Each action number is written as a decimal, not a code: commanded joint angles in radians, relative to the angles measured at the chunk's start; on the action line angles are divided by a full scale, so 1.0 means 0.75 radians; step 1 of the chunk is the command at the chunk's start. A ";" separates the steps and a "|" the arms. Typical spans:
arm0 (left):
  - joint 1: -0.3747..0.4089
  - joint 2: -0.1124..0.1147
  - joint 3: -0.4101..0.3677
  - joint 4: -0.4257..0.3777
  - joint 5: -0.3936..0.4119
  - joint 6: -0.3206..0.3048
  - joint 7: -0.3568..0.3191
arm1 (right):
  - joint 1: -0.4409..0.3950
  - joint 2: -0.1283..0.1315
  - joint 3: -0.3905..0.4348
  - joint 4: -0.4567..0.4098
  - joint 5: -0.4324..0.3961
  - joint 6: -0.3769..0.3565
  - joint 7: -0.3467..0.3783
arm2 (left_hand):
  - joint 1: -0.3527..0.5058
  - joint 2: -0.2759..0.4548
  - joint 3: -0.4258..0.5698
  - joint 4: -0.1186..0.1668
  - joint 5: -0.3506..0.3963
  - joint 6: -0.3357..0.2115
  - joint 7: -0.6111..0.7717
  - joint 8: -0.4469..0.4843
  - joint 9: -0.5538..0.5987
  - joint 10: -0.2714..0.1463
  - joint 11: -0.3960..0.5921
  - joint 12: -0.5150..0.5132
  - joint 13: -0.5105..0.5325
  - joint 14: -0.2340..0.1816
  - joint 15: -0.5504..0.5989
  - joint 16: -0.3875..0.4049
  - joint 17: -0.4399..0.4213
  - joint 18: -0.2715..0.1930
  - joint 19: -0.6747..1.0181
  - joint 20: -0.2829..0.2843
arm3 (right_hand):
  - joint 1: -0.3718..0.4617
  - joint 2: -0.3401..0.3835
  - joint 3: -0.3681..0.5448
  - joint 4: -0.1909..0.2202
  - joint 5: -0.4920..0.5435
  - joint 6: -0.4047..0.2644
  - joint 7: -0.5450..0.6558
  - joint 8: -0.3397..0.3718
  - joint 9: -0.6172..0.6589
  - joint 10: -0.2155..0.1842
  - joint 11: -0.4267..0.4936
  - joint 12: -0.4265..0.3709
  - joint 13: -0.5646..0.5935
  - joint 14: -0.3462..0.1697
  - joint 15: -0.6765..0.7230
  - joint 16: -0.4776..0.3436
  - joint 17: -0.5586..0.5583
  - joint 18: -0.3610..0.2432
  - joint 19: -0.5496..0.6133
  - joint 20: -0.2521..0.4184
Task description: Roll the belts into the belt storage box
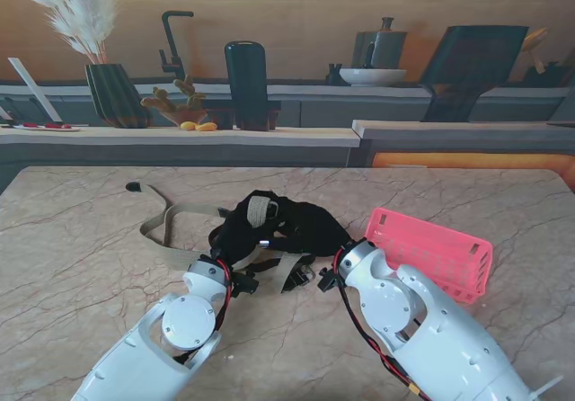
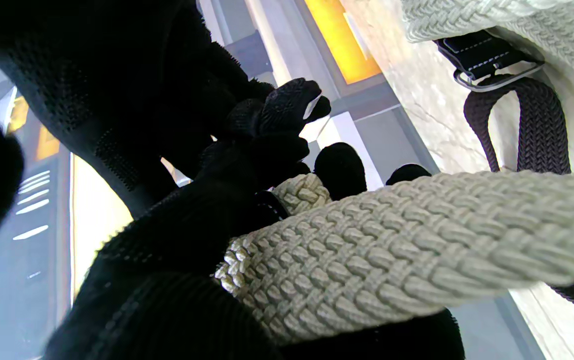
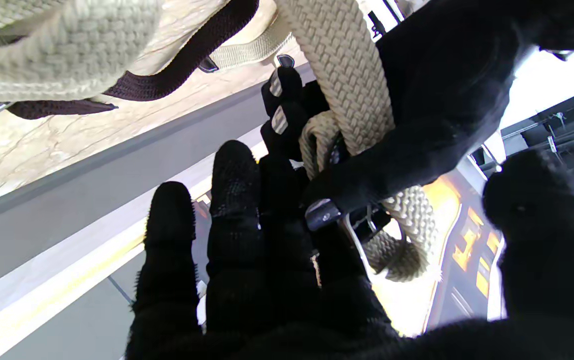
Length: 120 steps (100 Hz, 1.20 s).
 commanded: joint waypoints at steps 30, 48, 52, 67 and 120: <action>-0.033 -0.016 0.036 0.068 0.126 -0.002 0.063 | 0.023 -0.067 -0.068 0.015 0.027 0.040 -0.135 | 0.008 0.048 0.142 0.045 0.138 0.054 0.150 -0.042 0.107 0.108 0.364 -0.143 0.383 -0.275 0.403 0.049 0.299 -0.020 0.357 0.046 | 0.149 0.191 0.141 0.048 0.027 -0.134 0.322 0.165 0.089 -0.036 0.144 0.063 0.127 -0.034 0.238 0.089 0.060 -0.041 0.117 0.032; -0.045 -0.011 0.042 0.083 0.155 0.014 0.056 | 0.028 -0.075 -0.071 0.021 0.021 0.034 -0.165 | 0.057 0.013 0.298 0.073 0.068 0.017 0.251 0.118 0.112 0.084 0.350 -0.020 0.383 -0.285 0.469 0.050 0.296 -0.020 0.409 0.046 | 0.281 0.236 0.062 -0.007 -0.043 -0.227 0.657 0.073 0.117 -0.056 0.230 0.100 0.158 -0.054 0.326 0.129 0.069 -0.047 0.178 0.006; -0.048 -0.010 0.044 0.087 0.165 0.013 0.057 | 0.028 -0.075 -0.070 0.022 0.017 0.030 -0.170 | 0.060 0.016 0.305 0.078 0.061 0.016 0.253 0.137 0.107 0.086 0.353 -0.004 0.378 -0.286 0.474 0.051 0.289 -0.023 0.410 0.047 | 0.351 0.251 0.020 -0.025 -0.056 -0.255 0.744 0.021 0.131 -0.061 0.238 0.101 0.172 -0.054 0.337 0.132 0.074 -0.047 0.187 0.002; -0.062 -0.009 0.053 0.110 0.206 0.006 0.070 | 0.028 -0.094 -0.069 0.038 0.007 0.004 -0.252 | 0.063 0.023 0.303 0.086 0.050 0.016 0.238 0.150 0.095 0.081 0.349 0.010 0.358 -0.273 0.473 0.048 0.260 -0.018 0.405 0.049 | 0.506 0.234 0.015 -0.042 0.127 -0.412 0.851 -0.081 0.220 -0.071 0.221 0.068 0.226 -0.057 0.333 0.112 0.104 -0.041 0.221 -0.005; -0.105 0.009 0.072 0.181 0.352 -0.039 0.091 | -0.066 -0.117 0.050 -0.079 0.034 -0.020 -0.389 | -0.525 -0.029 0.104 0.125 -0.118 0.036 -0.333 -0.065 -0.369 0.007 0.103 -0.509 -0.205 0.039 -0.130 -0.153 -0.308 0.130 -0.152 -0.064 | 0.505 0.054 0.318 -0.178 0.472 -0.555 0.777 -0.254 0.521 -0.185 -0.069 -0.139 0.233 -0.105 0.096 -0.035 0.069 -0.030 0.193 -0.073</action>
